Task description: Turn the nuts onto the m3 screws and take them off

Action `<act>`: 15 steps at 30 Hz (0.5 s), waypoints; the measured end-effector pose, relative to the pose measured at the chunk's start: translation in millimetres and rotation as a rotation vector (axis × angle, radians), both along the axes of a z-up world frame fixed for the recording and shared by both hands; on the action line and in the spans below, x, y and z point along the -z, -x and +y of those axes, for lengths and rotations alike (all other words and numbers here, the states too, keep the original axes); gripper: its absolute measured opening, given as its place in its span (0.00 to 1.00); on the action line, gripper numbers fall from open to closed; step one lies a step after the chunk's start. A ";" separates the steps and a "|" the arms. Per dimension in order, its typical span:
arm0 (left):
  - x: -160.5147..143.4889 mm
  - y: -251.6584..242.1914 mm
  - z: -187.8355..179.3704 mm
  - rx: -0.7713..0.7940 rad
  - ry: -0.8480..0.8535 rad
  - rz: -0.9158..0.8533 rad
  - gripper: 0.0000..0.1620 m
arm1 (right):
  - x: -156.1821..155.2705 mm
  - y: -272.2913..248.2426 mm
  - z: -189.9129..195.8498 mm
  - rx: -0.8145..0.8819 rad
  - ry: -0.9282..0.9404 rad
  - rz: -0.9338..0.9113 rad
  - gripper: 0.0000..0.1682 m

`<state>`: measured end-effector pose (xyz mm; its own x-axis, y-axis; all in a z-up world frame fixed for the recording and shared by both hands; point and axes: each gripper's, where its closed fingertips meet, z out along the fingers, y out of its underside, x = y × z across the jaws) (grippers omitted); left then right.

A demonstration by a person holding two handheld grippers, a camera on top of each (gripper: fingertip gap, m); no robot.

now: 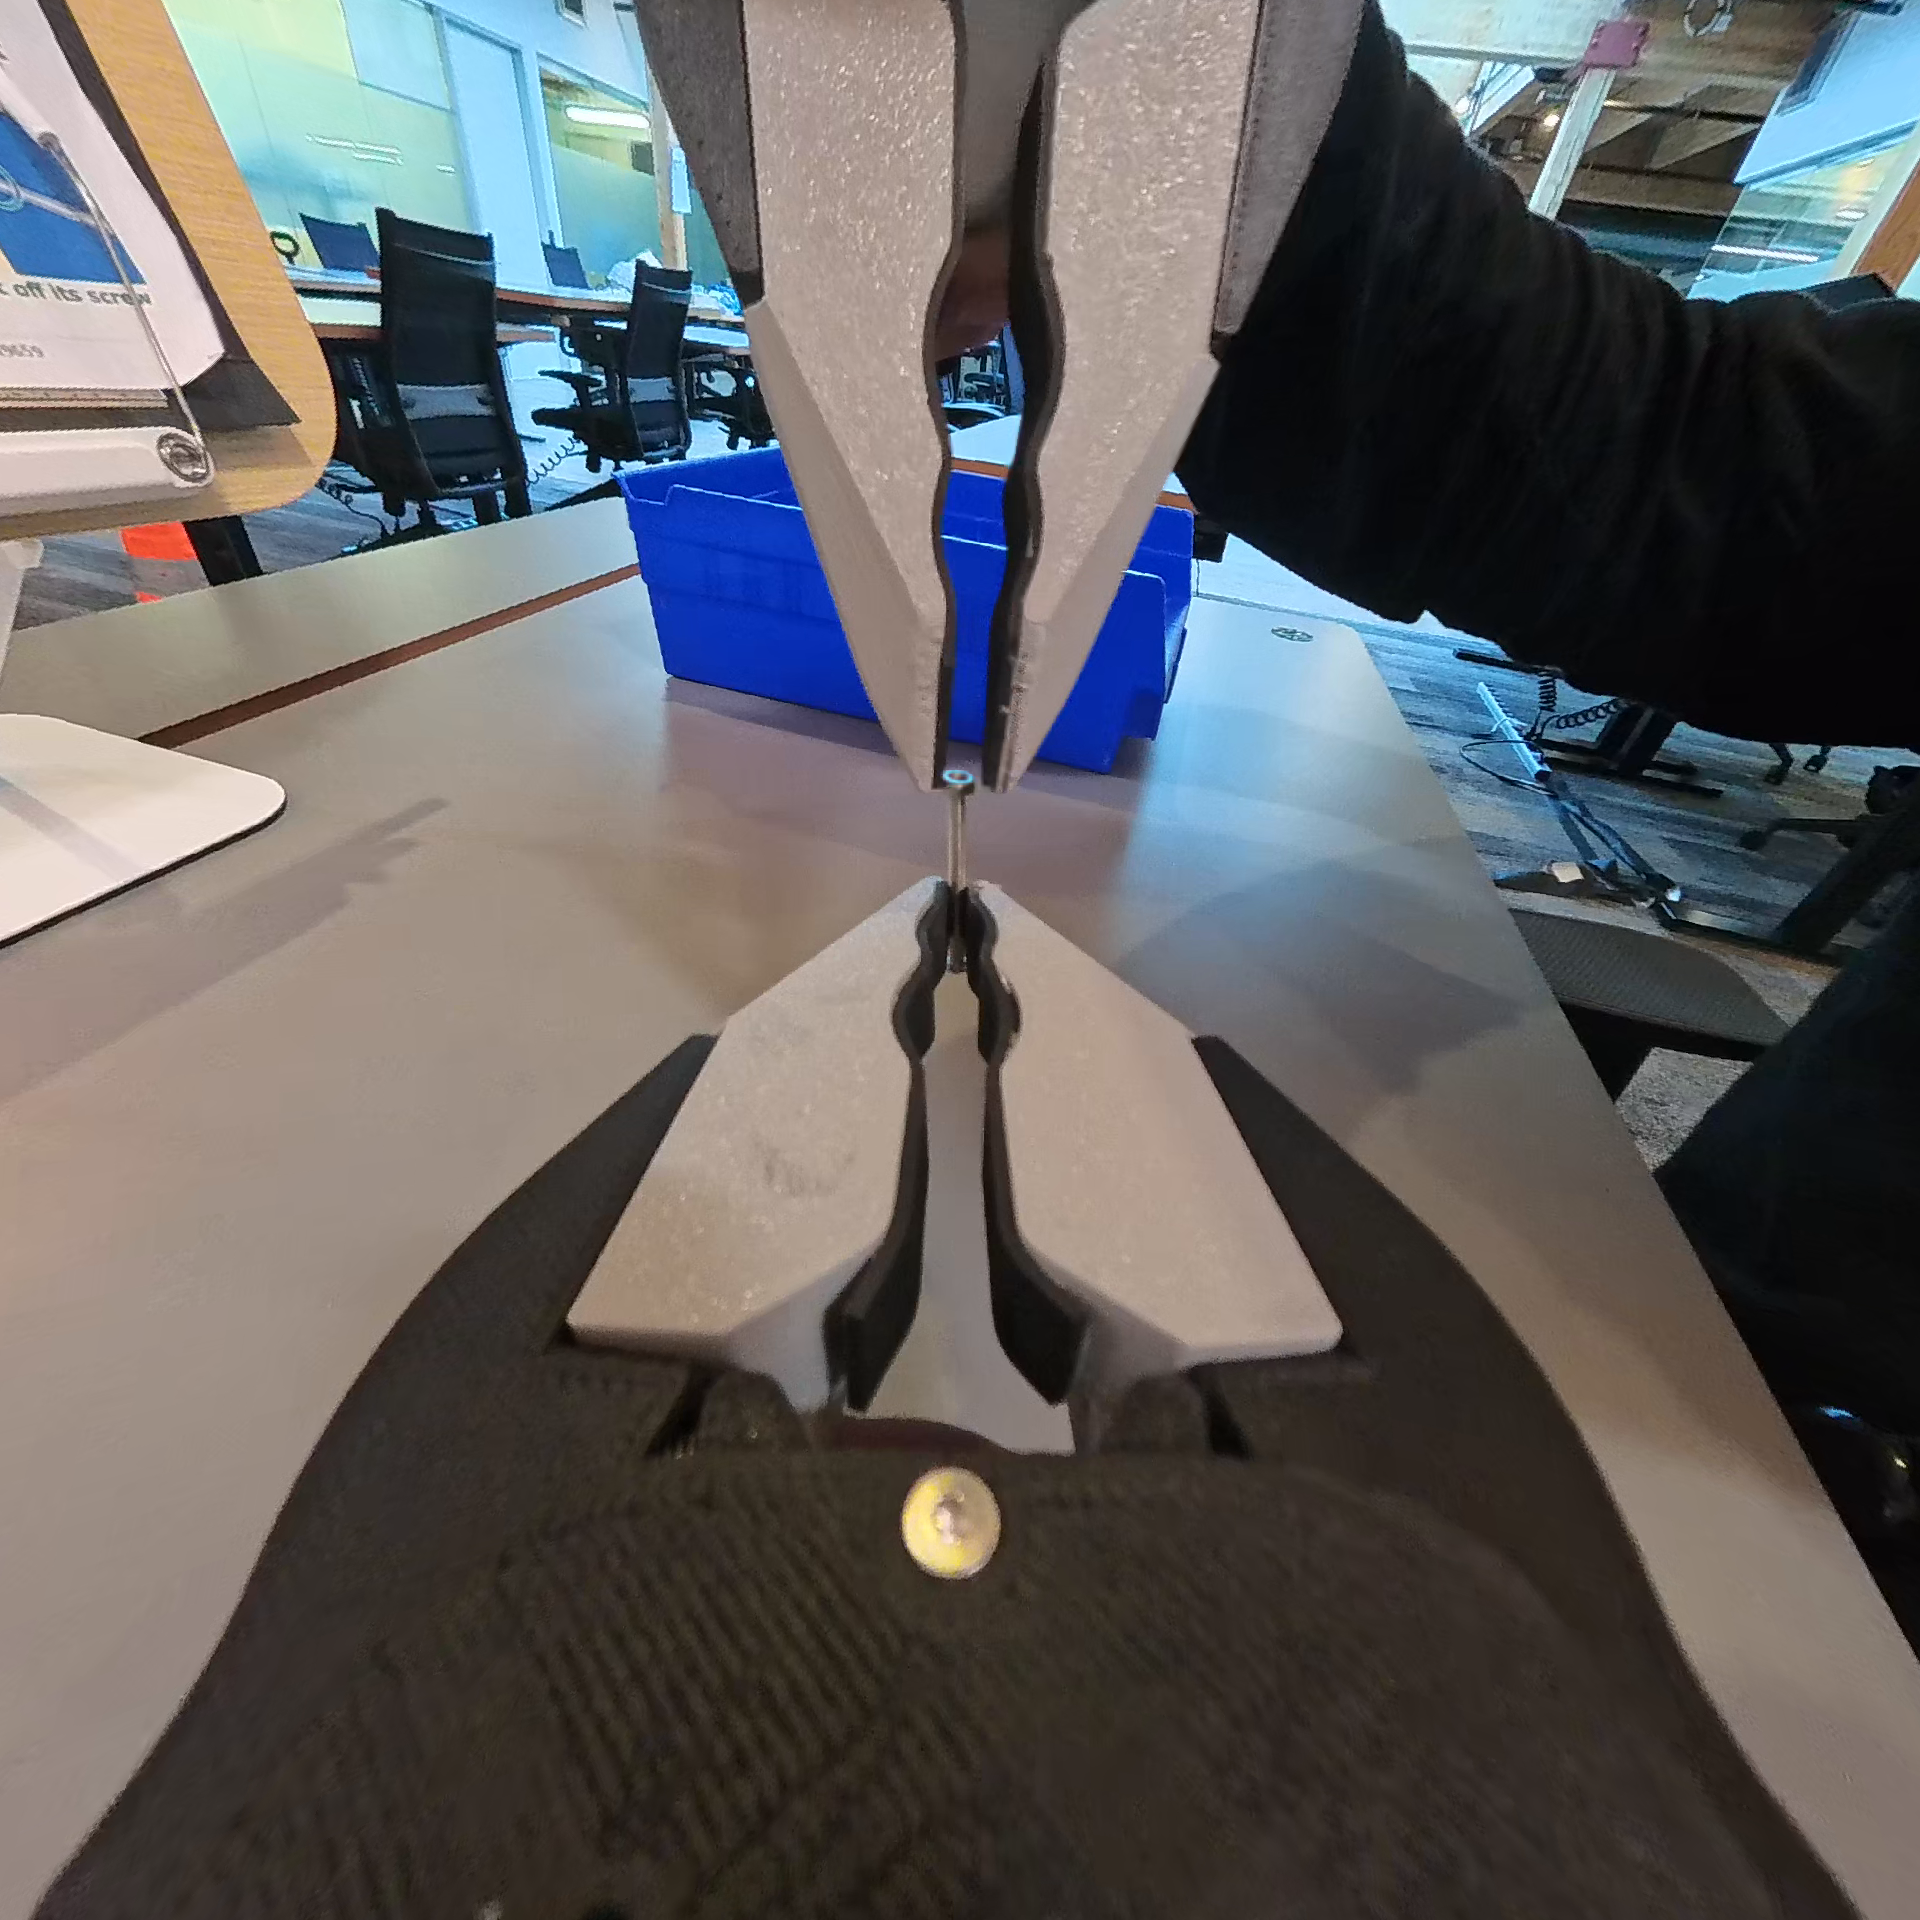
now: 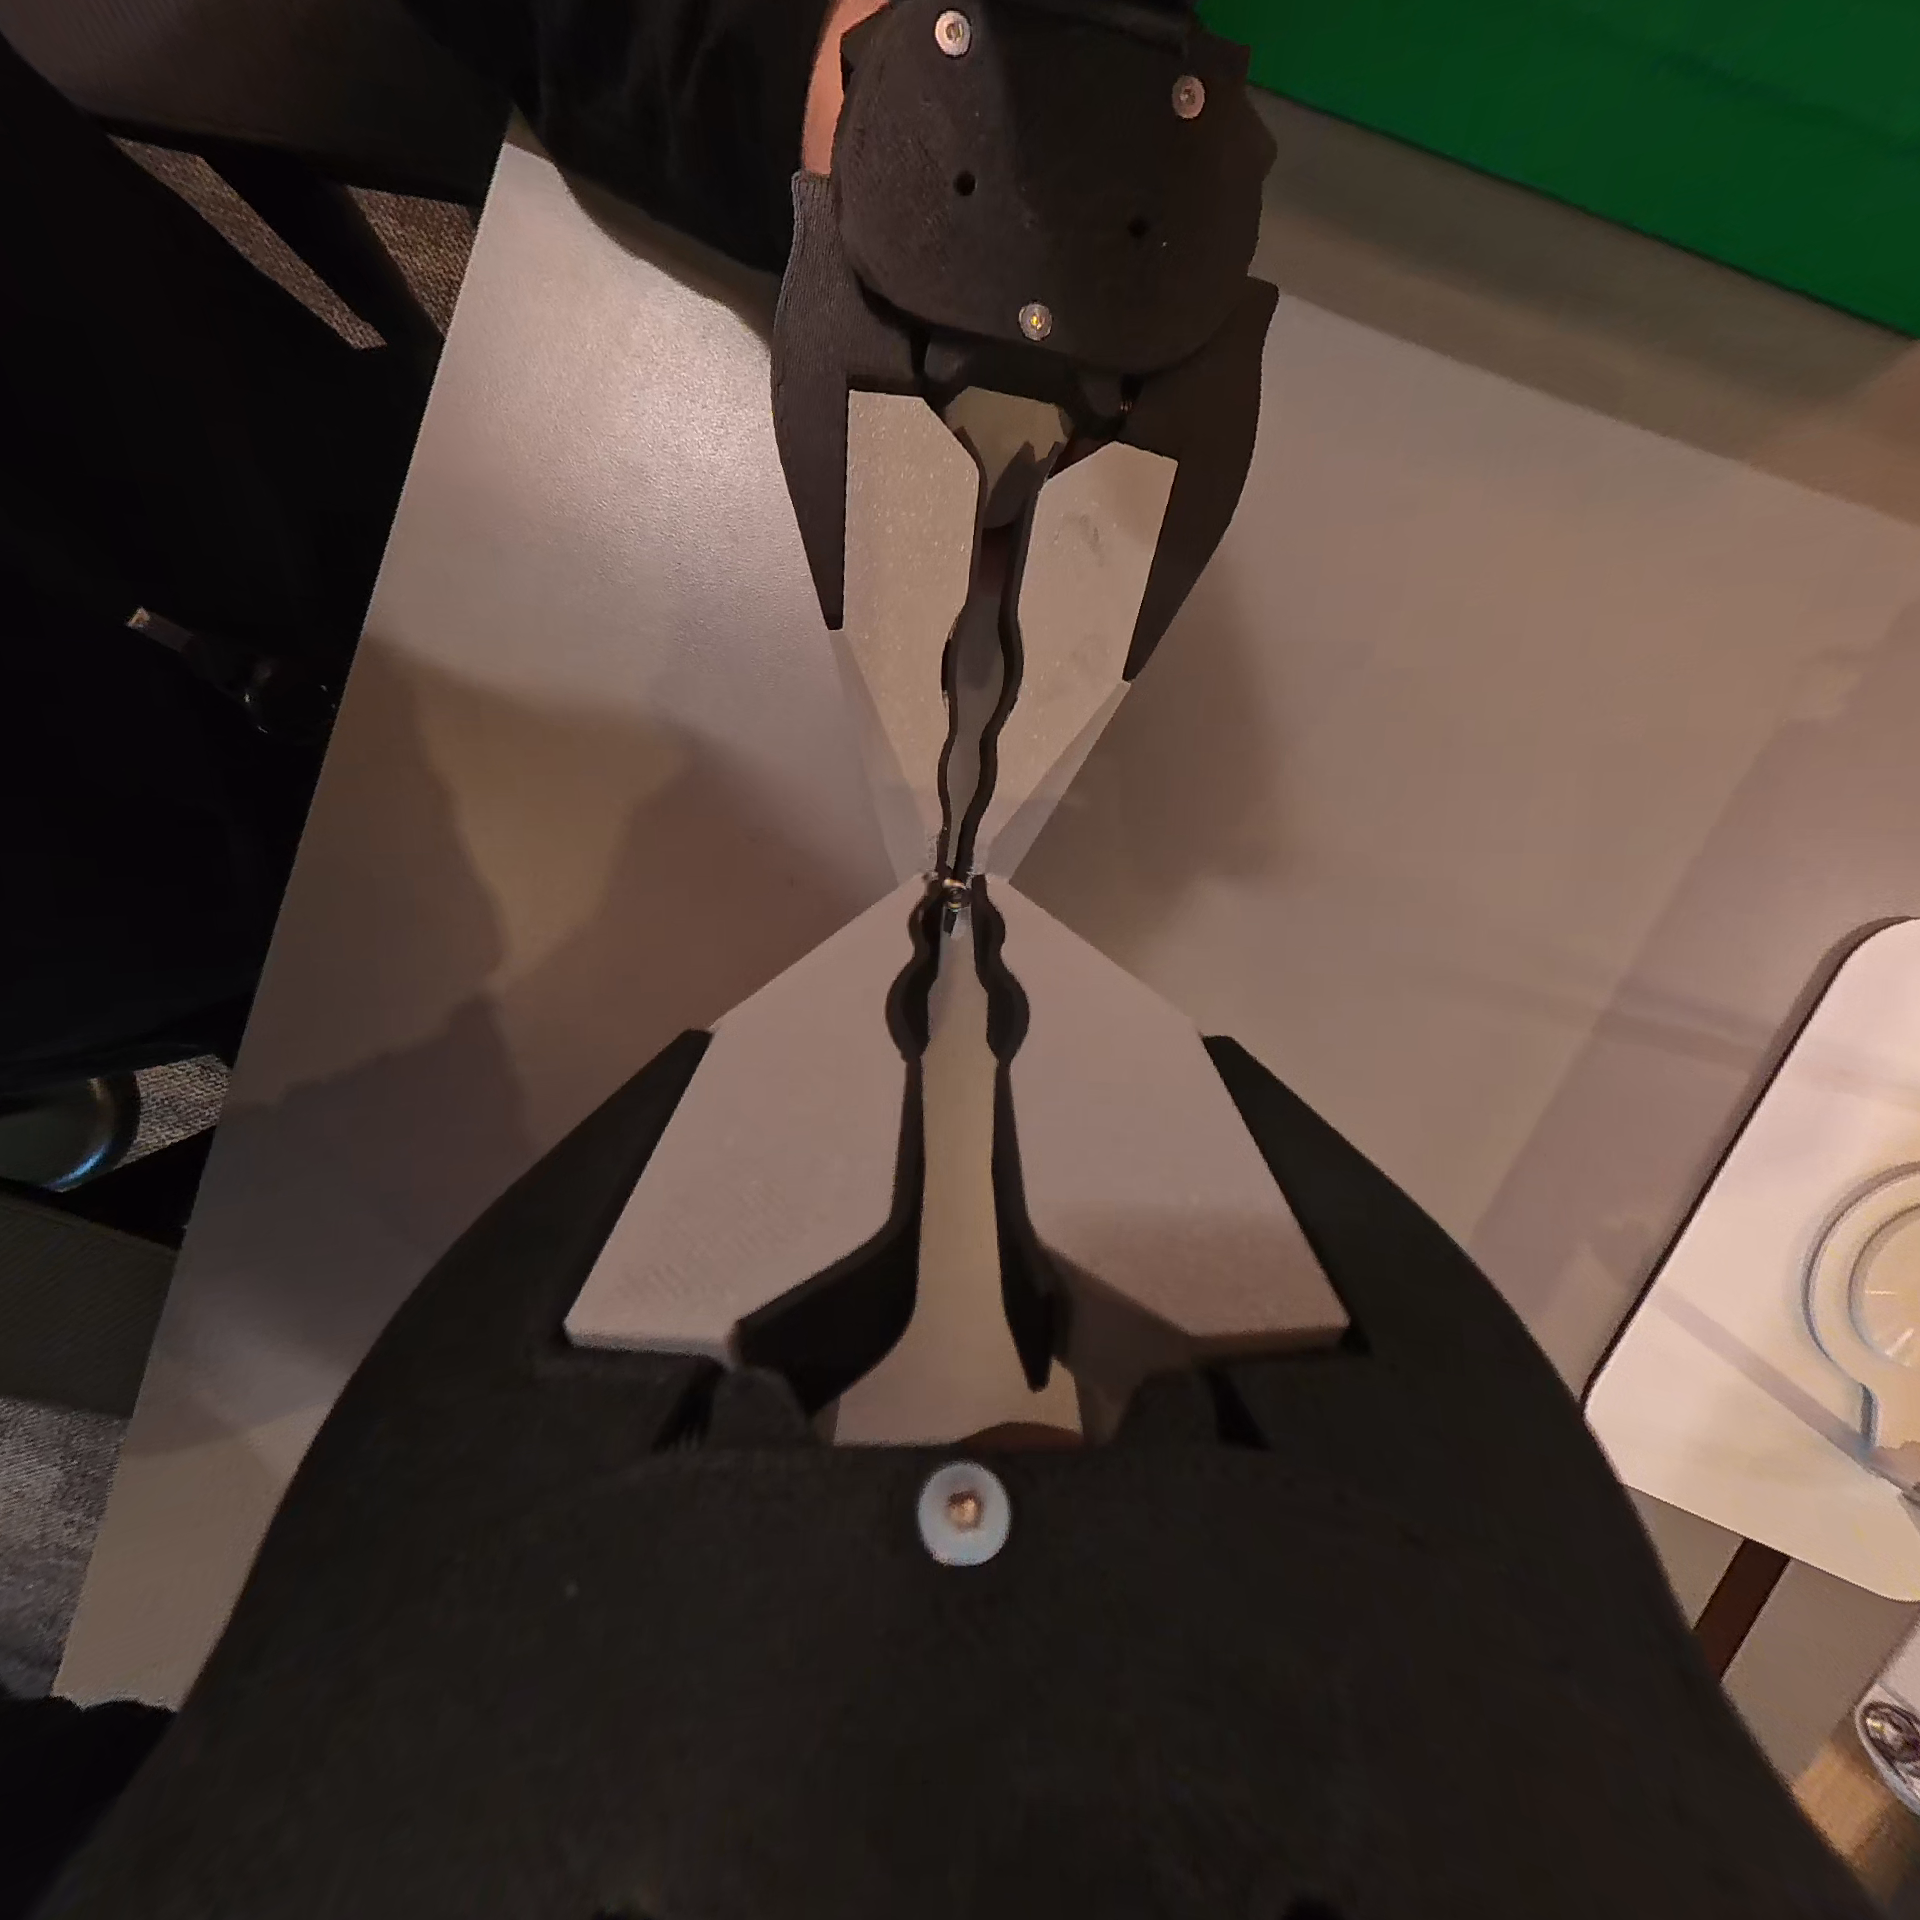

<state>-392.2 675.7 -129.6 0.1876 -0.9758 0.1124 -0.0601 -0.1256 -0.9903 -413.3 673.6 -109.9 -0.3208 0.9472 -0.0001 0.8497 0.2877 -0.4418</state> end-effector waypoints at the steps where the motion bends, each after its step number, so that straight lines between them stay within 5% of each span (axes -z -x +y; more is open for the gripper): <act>1: -0.3 0.2 0.2 0.000 0.002 -0.002 0.00 | 0.3 -0.1 -0.2 0.000 0.003 -0.003 0.02; 15: -0.9 0.8 0.0 0.003 0.005 -0.008 0.00 | -1.6 -0.1 0.1 0.002 -0.003 0.005 0.04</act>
